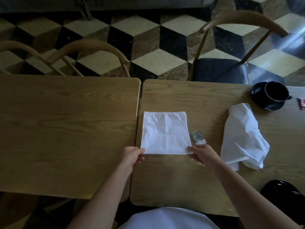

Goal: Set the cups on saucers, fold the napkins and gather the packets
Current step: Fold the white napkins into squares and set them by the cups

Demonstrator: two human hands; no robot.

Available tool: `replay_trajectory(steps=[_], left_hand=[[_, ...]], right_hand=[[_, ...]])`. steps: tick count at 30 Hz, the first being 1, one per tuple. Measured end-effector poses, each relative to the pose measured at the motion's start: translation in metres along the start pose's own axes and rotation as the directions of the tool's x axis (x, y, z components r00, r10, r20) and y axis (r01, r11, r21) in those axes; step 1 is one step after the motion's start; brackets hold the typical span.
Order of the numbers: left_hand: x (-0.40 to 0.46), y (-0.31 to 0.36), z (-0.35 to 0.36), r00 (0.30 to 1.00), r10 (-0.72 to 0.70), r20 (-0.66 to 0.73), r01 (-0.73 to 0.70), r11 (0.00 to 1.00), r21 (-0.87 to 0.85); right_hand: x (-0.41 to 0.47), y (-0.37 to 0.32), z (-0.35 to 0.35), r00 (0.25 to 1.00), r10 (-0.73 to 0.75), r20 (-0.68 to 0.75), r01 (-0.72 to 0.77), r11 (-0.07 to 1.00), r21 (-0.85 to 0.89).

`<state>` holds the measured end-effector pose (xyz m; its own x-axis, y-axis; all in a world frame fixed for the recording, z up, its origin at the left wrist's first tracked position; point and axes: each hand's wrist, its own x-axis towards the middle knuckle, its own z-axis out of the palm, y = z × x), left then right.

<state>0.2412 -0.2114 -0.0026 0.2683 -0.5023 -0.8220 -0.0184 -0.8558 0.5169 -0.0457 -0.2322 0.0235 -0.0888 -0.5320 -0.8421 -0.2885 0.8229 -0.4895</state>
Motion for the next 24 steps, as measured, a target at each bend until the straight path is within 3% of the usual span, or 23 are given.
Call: replay_trajectory(steps=[6,9,16,21,24], left_hand=[[-0.038,-0.087,-0.004,0.987,-0.146,0.061,0.142,0.988,0.062],[-0.053,-0.104,-0.010,0.986,-0.162,0.047,0.159,0.986,0.049],[-0.052,-0.059,-0.014,0.998,0.059,0.014,-0.058,0.997,-0.055],[-0.034,-0.010,-0.011,0.996,0.009,0.094,0.017,0.962,-0.272],[-0.019,0.015,-0.008,0.993,-0.005,0.114,0.036,0.961,-0.273]], right_hand=[[-0.036,0.095,0.024,0.993,0.116,0.004,-0.116,0.993,0.027],[-0.048,0.111,0.030,0.993,0.119,-0.005,-0.118,0.991,0.055],[-0.041,0.076,0.021,0.989,0.018,-0.146,-0.009,0.998,0.058],[-0.022,0.030,0.007,0.996,0.008,-0.093,0.002,0.994,0.109],[-0.005,0.004,0.005,0.997,0.043,-0.060,-0.029,0.975,0.220]])
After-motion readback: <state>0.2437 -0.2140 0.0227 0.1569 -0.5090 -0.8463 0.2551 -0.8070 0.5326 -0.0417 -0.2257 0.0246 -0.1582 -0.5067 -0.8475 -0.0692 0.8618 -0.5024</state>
